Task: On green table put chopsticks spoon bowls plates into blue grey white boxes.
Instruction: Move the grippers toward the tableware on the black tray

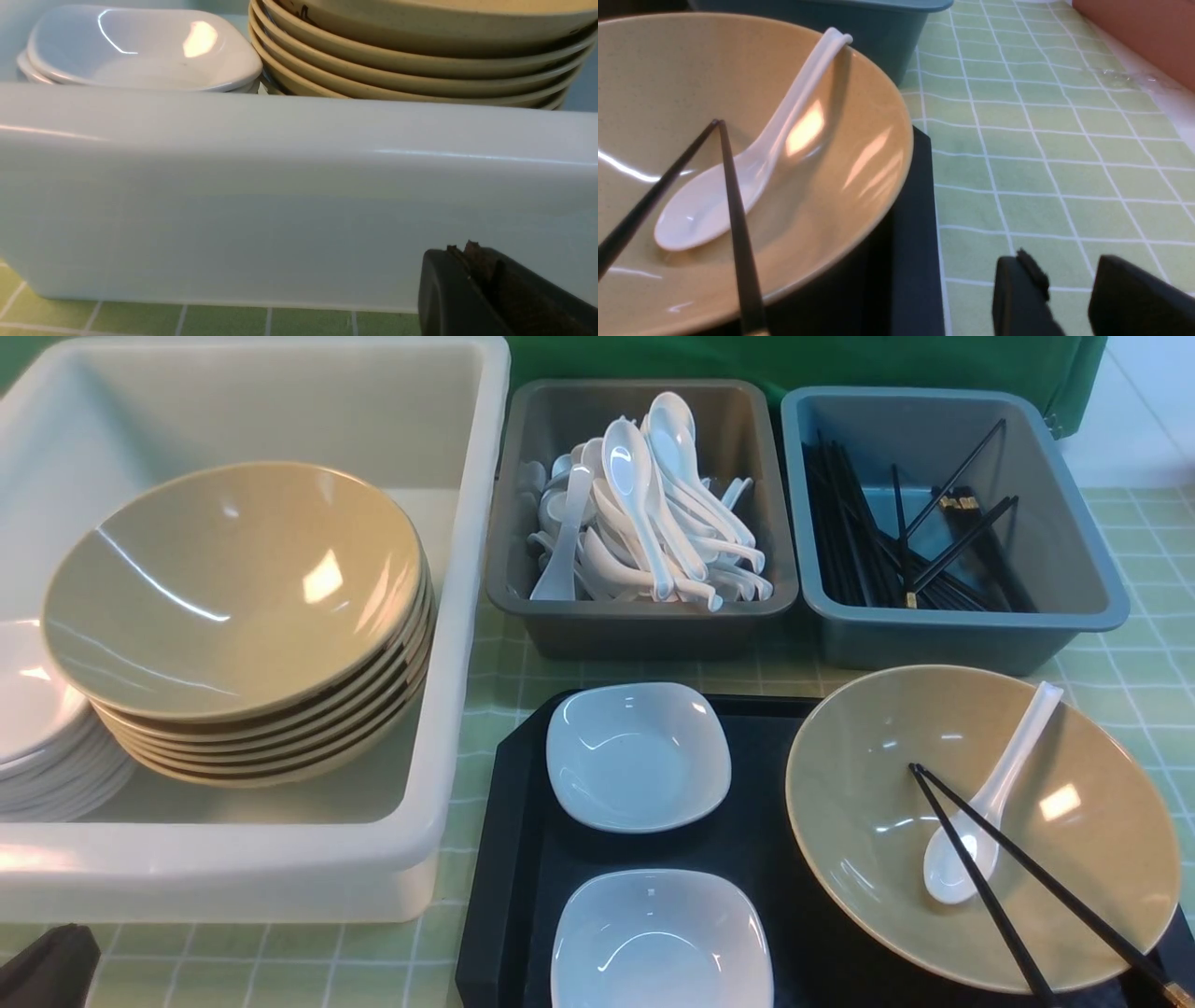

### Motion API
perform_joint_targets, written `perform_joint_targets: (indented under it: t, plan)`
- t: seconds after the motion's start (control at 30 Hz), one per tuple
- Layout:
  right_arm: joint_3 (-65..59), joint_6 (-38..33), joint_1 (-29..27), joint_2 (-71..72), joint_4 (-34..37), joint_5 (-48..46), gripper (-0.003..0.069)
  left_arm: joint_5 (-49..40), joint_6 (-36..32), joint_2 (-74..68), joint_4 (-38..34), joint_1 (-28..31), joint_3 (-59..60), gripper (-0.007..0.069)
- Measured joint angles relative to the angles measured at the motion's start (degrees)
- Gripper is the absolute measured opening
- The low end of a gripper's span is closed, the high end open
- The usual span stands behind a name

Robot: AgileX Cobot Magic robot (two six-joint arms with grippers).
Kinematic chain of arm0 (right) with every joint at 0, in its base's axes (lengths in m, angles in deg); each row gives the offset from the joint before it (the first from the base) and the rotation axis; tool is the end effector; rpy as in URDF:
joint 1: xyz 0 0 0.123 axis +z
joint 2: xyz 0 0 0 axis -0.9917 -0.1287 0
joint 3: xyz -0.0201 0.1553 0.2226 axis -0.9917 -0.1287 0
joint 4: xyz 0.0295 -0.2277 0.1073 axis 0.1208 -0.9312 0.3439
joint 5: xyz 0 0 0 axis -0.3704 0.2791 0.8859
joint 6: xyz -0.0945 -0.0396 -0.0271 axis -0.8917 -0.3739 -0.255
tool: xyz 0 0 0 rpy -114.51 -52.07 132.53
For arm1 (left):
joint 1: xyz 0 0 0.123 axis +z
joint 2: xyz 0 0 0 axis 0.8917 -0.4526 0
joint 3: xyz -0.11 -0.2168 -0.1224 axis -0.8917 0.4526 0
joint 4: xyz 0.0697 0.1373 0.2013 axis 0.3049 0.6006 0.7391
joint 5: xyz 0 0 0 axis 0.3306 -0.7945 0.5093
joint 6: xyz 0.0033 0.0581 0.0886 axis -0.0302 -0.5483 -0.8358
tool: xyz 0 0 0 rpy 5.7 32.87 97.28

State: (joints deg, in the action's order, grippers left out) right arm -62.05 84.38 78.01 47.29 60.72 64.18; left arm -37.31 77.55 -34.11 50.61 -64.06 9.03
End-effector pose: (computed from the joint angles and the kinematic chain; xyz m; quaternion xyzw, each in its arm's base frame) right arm 0.0826 -0.0120 0.1831 0.0241 0.7736 -0.0636 0.6300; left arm 0.0821 -0.0005 0.1707 0.0085 0.7974 0.0019 0.6034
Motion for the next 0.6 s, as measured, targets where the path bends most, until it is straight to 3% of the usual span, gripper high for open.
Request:
perform_joint_targets:
  t: [0.6]
  plan:
    - [-0.6, 0.0, 0.0, 0.0, 0.2, 4.0, 0.0236, 0.0, -0.4, 0.0, 1.3, 0.0, 0.0, -0.0001]
